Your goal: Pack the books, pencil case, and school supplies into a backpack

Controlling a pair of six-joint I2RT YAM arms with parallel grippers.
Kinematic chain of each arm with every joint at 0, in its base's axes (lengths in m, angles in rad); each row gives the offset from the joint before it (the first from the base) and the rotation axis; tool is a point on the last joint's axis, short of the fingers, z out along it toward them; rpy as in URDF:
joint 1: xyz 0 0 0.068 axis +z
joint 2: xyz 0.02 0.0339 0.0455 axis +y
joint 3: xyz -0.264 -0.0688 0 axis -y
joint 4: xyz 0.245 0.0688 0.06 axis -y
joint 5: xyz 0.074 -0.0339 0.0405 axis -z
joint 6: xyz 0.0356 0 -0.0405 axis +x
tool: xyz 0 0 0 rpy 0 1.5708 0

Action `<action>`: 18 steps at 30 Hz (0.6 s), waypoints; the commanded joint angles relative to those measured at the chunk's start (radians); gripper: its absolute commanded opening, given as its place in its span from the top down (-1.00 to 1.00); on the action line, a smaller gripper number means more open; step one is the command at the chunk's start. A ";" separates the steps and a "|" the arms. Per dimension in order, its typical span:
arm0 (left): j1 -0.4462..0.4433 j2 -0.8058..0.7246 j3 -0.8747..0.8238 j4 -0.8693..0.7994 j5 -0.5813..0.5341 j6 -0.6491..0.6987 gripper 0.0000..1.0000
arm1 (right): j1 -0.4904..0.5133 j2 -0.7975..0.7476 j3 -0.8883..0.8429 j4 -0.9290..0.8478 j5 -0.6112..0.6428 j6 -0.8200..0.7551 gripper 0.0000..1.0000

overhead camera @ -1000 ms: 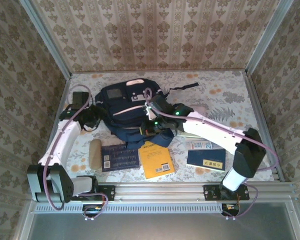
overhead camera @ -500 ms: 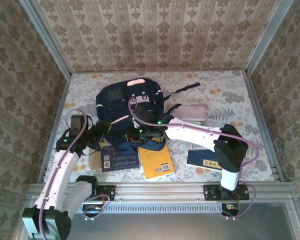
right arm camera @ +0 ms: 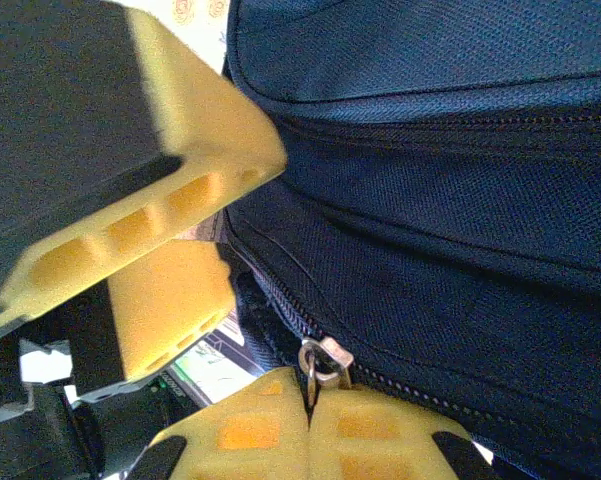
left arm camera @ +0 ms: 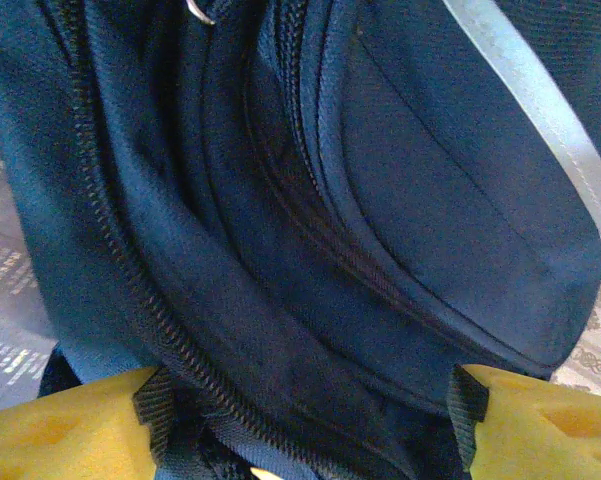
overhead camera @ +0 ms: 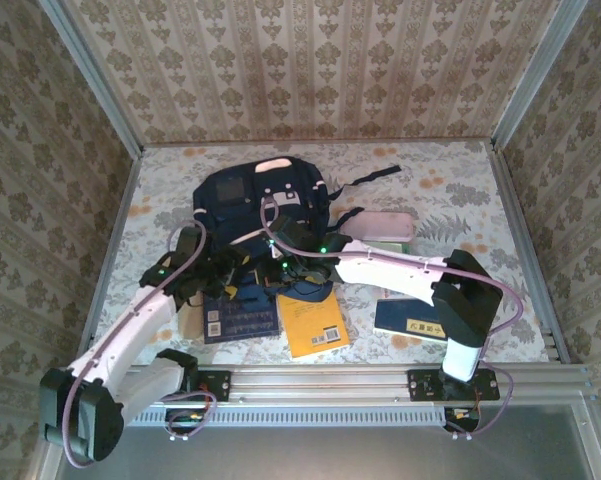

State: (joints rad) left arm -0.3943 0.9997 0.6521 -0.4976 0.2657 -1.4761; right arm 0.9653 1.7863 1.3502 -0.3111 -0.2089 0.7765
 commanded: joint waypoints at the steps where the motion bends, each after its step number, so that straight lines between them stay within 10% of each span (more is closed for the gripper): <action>1: -0.024 0.068 -0.021 0.106 0.004 -0.065 -0.43 | 0.010 -0.019 -0.013 0.037 -0.001 -0.029 1.00; 11: -0.022 0.154 0.010 0.132 -0.084 -0.035 0.76 | 0.012 0.015 0.013 -0.099 0.089 -0.104 1.00; 18: 0.006 0.117 0.062 0.064 -0.142 0.026 1.00 | 0.009 0.002 0.091 -0.347 0.190 -0.224 1.00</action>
State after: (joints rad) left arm -0.4160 1.1423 0.6720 -0.4229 0.2218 -1.4960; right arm 0.9680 1.7973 1.4017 -0.4683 -0.0837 0.6331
